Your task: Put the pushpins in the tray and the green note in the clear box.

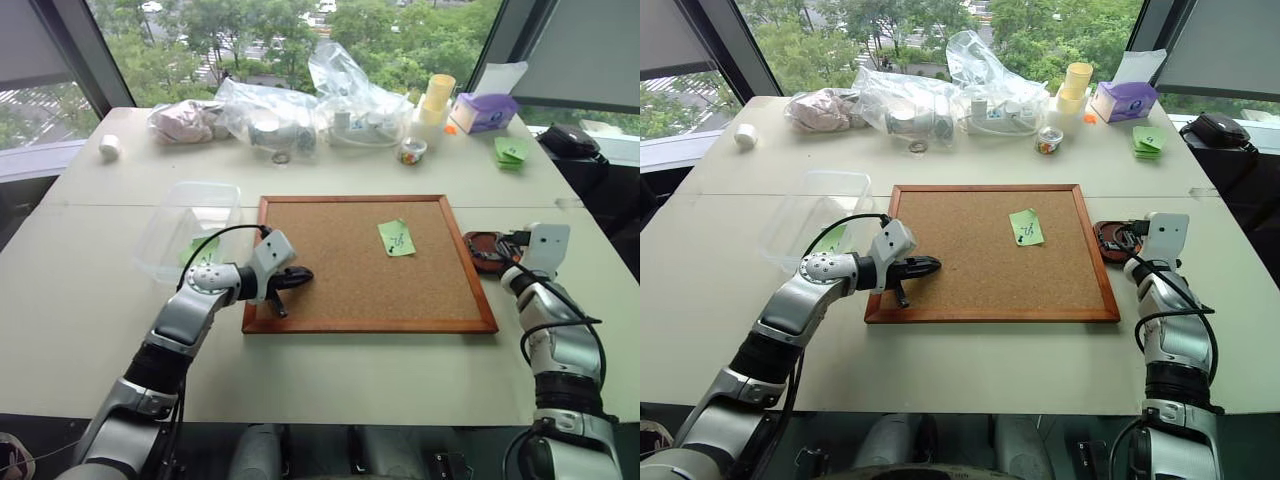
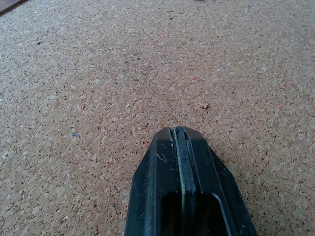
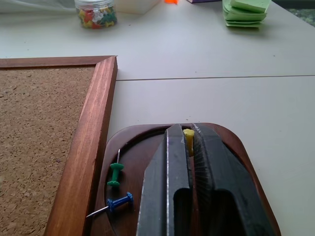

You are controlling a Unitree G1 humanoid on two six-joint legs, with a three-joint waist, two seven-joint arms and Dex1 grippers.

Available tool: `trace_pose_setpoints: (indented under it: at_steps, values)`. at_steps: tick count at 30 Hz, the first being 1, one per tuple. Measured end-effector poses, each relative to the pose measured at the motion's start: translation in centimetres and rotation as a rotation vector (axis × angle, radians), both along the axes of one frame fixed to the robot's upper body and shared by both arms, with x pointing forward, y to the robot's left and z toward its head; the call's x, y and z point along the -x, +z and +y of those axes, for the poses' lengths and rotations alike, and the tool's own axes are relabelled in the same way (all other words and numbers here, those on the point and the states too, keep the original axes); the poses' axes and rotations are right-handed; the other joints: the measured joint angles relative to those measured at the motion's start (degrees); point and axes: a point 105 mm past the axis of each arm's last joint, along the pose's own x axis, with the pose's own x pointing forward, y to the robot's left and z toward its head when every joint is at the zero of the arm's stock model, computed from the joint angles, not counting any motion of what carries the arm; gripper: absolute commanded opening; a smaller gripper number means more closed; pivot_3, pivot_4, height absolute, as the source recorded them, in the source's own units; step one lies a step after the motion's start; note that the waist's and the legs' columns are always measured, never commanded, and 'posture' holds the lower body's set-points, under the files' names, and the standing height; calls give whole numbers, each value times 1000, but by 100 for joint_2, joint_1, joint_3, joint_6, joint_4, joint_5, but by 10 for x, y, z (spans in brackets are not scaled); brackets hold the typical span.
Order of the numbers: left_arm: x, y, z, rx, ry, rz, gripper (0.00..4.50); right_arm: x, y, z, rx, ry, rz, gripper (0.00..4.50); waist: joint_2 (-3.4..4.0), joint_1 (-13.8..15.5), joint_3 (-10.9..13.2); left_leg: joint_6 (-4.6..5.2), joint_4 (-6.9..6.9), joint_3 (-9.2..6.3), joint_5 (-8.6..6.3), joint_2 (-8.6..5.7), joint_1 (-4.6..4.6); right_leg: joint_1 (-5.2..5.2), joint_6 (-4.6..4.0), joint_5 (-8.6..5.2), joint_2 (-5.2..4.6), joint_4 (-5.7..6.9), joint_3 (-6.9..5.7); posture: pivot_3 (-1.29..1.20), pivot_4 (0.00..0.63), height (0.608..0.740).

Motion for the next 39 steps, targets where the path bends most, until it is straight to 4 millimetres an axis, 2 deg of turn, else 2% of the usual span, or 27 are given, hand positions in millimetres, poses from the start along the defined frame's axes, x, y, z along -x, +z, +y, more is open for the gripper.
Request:
trace_pose_setpoints:
  at_steps: [3, 5, 6, 7, 15, 18, 20, 22, 26, 29, 35, 39]
  values:
    - [0, 0, 0, -1, -1, 0, 0, 1, -4, -3, -3, -9, 11, 2805, 1, -3, 0, 0, 0, -1, 0, 0, 0, 0, 0, 0, 0, 0, 0, 0, 150, 738]
    - [0, 0, 0, -1, 0, 0, 0, 1, -5, -4, -3, -12, 14, 3922, 1, -5, 0, 0, 0, -1, 0, 1, 0, 1, 0, 0, 0, 0, 0, 0, 150, 738]
    - [0, 0, 0, -1, 0, 0, 0, 1, -5, -4, -3, -13, 13, 4332, 1, -6, 0, 0, 0, -1, 0, 1, 0, 1, 0, 0, 0, 0, 0, 0, 150, 738]
    - [0, 0, 0, -1, 0, 0, 0, 1, -5, -4, -3, -13, 12, 4435, 1, -5, 0, 0, 0, -1, 0, 1, 0, 0, 0, 0, 0, 0, 0, 0, 150, 738]
    - [0, 0, 0, -1, 0, 0, 0, 1, 1, -5, -8, -17, -21, 4435, 1, -6, 0, 0, 0, -1, 0, 1, 0, 1, 0, 0, 0, 0, 0, 0, 150, 738]
    - [0, 0, 1, -3, 0, 0, 0, 1, 15, 3, 0, 27, -70, 4435, 1, -10, -1, 0, 0, -1, 0, 1, 0, 0, 0, 0, 0, 0, 0, 0, 150, 738]
    - [0, 0, 2, -6, 1, 0, 0, 0, 30, 20, 28, 116, -113, 4435, 2, -14, -1, 0, 0, -2, 0, 3, 1, 1, 0, 0, 1, 0, 0, 0, 150, 738]
    - [0, 0, 2, -6, 1, 0, 0, -1, 36, 44, 57, 224, -116, 4435, 2, -15, -2, 0, 0, -4, 0, 3, 3, 5, 0, 0, 1, 0, 0, 0, 150, 738]
    - [0, 0, 1, -6, -2, 1, 0, -1, 18, 109, 44, 461, -48, 4435, 2, -12, -2, 0, 0, -5, 0, 4, 4, 5, 0, 0, 2, 0, 0, 0, 150, 738]
    - [0, 0, -1, -6, -8, 0, 0, 3, 2, 140, 17, 559, 3, 4435, 2, 10, -1, 2, 1, -5, -1, -1, 1, 5, 0, 0, -2, -1, -3, 0, 150, 738]
    - [0, 0, 1, -9, -4, -2, 0, 4, -6, 156, 5, 599, 20, 4435, 2, -7, -1, 3, 1, -5, -2, 1, 2, 5, 0, 0, 0, -1, -3, 0, 150, 738]
    - [0, 0, 1, -8, -2, -4, 0, 5, -10, 160, 5, 610, 32, 4435, 2, -10, -1, 3, 1, -5, -2, 1, 2, 5, 0, 0, 1, -2, -3, 0, 150, 738]
